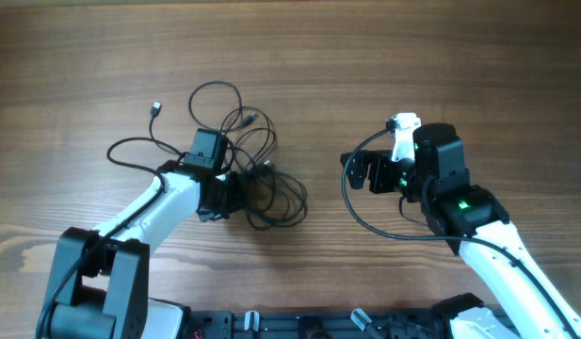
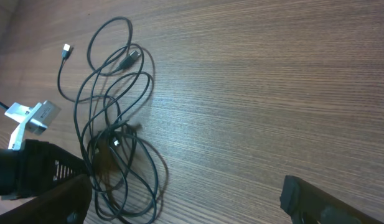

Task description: Untangle cables

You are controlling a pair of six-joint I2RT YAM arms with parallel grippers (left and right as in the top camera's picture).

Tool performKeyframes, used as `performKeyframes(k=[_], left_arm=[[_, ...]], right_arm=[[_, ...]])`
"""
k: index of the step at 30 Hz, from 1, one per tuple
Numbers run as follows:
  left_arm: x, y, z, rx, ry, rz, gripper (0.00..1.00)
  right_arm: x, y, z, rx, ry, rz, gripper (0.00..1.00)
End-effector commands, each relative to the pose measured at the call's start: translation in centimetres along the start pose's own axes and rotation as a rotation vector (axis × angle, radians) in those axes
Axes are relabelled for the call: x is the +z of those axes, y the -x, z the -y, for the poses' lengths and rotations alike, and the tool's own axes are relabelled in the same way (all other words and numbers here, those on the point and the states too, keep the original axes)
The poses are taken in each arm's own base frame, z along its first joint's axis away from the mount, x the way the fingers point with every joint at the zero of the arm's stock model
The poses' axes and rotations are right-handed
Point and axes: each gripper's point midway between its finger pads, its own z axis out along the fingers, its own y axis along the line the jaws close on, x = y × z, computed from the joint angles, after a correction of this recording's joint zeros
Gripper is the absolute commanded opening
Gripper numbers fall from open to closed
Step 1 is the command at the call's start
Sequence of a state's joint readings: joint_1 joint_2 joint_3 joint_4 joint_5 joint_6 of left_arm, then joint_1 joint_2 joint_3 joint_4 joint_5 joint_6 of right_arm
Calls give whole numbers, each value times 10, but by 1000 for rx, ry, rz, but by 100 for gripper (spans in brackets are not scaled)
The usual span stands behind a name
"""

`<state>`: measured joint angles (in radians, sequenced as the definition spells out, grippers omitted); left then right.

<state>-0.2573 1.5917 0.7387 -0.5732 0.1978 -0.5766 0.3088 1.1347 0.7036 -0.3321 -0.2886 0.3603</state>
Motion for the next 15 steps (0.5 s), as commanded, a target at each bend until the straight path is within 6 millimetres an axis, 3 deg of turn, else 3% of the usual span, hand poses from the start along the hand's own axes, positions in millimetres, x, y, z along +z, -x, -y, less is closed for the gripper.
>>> performKeyframes(k=[1, 6, 9, 11, 15], left_arm=[[24, -28, -41, -2, 157, -86, 4], [23, -27, -40, 12, 152, -84, 4], [10, -24, -29, 103, 103, -72, 4], [-6, -16, -18, 153, 72, -31, 4], [-67, 6, 36, 378, -138, 141, 4]], right_arm=[[2, -4, -1, -13, 13, -14, 100], [2, -5, -1, -12, 12, -19, 100], [2, -7, -2, -10, 22, -29, 100], [2, -8, -6, -19, 44, -38, 100], [-2, -13, -35, -138, 216, -62, 100]])
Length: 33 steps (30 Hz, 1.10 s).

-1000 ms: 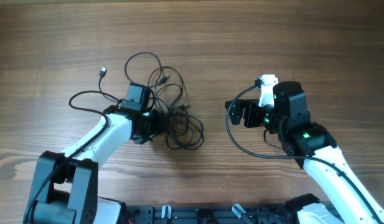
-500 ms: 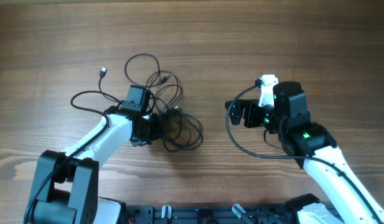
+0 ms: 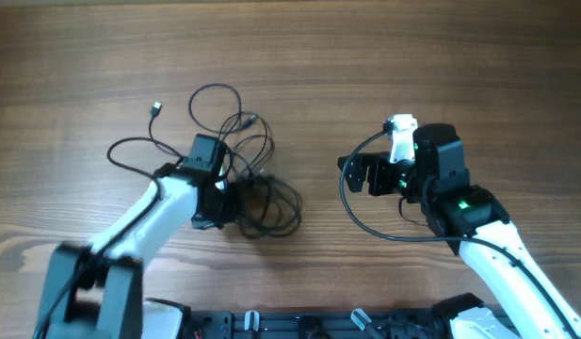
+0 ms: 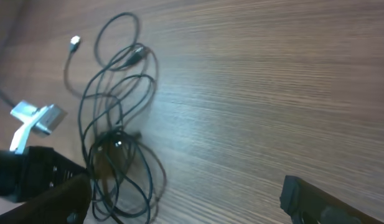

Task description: Untangle cables

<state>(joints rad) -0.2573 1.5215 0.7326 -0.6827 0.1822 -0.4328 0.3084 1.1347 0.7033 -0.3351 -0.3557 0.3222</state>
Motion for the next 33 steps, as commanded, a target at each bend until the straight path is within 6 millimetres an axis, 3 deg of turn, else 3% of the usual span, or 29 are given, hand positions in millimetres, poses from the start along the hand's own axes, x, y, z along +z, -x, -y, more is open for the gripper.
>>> performKeyframes(k=[1, 6, 9, 13, 18, 21, 23, 28, 33], left_arm=[[-75, 30, 58, 311, -230, 241, 4], [-180, 24, 134, 699, -566, 556, 4], [-220, 11, 156, 809, -652, 698, 4], [-259, -10, 181, 928, -745, 834, 4], [-282, -29, 207, 1026, -834, 916, 4], [-291, -23, 210, 1020, -825, 975, 4], [-293, -7, 205, 950, -764, 1024, 4], [-307, 39, 173, 583, -646, 1119, 4], [-326, 58, 145, 352, -620, 1194, 4]], right_arm=[[-2, -7, -34, -127, 206, -37, 100], [-14, -5, -73, -242, 437, -16, 100], [-17, -3, -81, -259, 477, -3, 100], [-18, -3, -81, -261, 481, -2, 100], [-19, -3, -83, -262, 494, -4, 100], [-16, -2, -78, -254, 461, 0, 100], [-12, 0, -69, -214, 405, -3, 100], [-3, -3, -43, -129, 250, -22, 100], [-2, -9, -37, -115, 218, -43, 100]])
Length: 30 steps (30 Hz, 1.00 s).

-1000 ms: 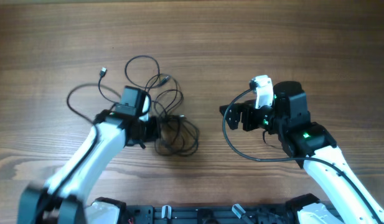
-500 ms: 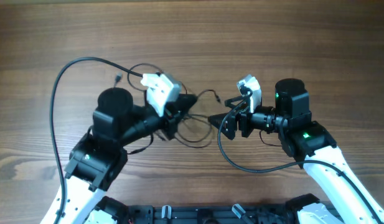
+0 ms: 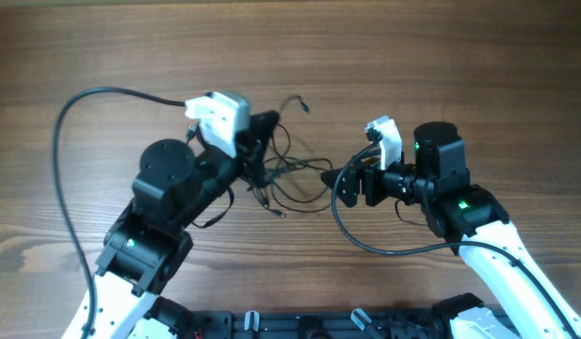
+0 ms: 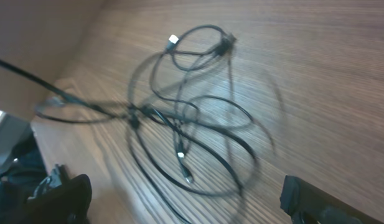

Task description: Untangle cables

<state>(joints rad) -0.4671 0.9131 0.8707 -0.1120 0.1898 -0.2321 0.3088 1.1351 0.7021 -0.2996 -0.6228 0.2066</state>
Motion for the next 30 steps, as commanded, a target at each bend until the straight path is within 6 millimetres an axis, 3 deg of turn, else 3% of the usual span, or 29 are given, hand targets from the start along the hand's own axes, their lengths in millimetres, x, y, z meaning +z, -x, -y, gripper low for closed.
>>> performKeyframes(k=[1, 4, 7, 8, 9, 10, 14, 19, 24, 30], left_arm=[[-17, 26, -30, -127, 173, 119, 4], [-27, 22, -62, -168, 351, 138, 4], [-32, 15, -82, -215, 454, 135, 5], [-33, 12, -87, -230, 477, 129, 18], [-32, 6, -93, -233, 502, 110, 49], [-29, -6, -104, -236, 541, 62, 100], [-26, -50, -122, -271, 624, -103, 100], [-39, -106, -135, -370, 737, -303, 100], [-53, -143, -127, -416, 739, -478, 100], [-92, -188, -124, -446, 833, -713, 100]], right_arm=[[2, -2, 9, 17, -47, -2, 100], [2, -1, 10, 15, -50, 1, 100], [2, -1, 10, 16, -50, -1, 100], [2, -1, 10, 17, -50, -1, 100], [2, -1, 10, 17, -50, -1, 100], [2, -1, 10, 16, -50, 0, 100], [2, -1, 10, 16, -50, 1, 100], [2, -2, 10, 21, -51, -2, 100], [1, -1, 13, 20, -70, 3, 100], [1, 0, 14, 19, -76, 6, 99]])
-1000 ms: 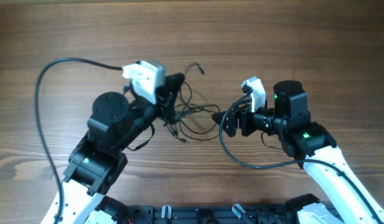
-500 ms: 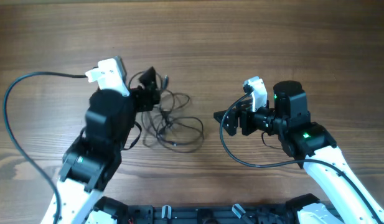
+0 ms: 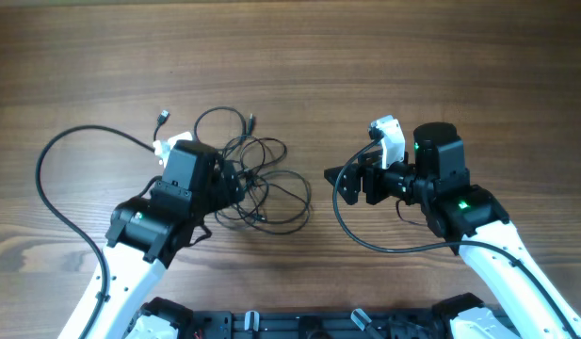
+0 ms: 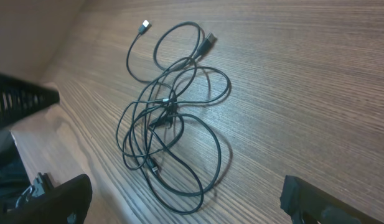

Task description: Untangle cables

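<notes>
A tangle of thin black cables lies flat on the wooden table, also seen in the right wrist view as cables. One silver-tipped plug and a dark plug stick out at its far end. My left gripper sits over the tangle's left edge; its jaws are hidden under its body. My right gripper stands open just right of the tangle, apart from it, nothing between its fingers.
The left arm's own thick cable loops out over the table to the left. The right arm's cable hangs in a loop below the right gripper. Bare wood lies all round the tangle.
The tangle, held up off the table by my left gripper, now lies flat on the wood. The left arm has dropped low and to the left. The right gripper stays open in place.
My left gripper was low at the tangle's left side while the cables lay bunched on the table. Then it stood raised with the cables hanging stretched from it, near the open right gripper. Now the cables lie on the table again, spread in wider loops.
</notes>
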You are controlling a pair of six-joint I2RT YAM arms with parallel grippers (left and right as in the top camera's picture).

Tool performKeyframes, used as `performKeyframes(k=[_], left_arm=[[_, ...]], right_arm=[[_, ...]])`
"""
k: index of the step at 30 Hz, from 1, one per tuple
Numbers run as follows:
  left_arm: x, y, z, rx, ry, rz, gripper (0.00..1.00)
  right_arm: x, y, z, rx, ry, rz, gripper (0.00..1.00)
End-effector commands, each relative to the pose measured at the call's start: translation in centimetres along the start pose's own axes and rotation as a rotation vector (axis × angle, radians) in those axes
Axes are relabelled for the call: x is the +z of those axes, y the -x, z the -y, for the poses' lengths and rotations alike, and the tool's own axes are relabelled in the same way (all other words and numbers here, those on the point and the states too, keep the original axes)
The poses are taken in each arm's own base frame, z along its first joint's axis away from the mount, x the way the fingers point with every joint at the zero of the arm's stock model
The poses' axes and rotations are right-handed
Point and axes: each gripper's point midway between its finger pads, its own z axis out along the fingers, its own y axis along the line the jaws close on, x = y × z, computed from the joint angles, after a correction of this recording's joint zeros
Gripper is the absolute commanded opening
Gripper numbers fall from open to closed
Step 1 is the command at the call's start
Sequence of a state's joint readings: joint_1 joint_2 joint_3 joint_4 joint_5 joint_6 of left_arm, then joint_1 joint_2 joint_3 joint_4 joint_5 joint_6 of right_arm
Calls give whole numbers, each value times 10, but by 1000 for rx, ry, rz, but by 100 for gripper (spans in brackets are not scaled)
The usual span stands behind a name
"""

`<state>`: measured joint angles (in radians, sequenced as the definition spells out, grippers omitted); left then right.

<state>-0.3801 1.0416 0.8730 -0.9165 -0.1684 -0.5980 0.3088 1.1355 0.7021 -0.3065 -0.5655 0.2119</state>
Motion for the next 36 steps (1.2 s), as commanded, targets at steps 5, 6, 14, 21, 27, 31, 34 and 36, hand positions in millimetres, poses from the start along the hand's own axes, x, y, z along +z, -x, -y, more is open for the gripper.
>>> performKeyframes(k=[5, 6, 14, 21, 27, 31, 34, 36], left_arm=[[13, -40, -24, -61, 121, -173, 100], [16, -42, -26, -59, 128, -181, 100], [38, -59, -18, 39, 114, -295, 100], [65, -61, 6, 226, 3, -351, 99], [90, -66, 8, 245, 24, -389, 75], [105, -67, 11, 246, 27, -395, 61], [112, -66, 13, 246, 24, -389, 61], [114, -63, 15, 251, 15, -378, 59]], right_arm=[[2, 0, 5, 9, -24, 2, 100], [2, 0, 5, 9, -26, 2, 100], [2, 0, 5, 9, -26, 3, 100], [2, 0, 6, 10, -33, 4, 100], [2, 0, 7, 26, -34, 4, 100], [2, 0, 8, 26, -44, 7, 100], [2, 1, 9, 27, -48, 8, 100], [2, 1, 10, 26, -52, 9, 100]])
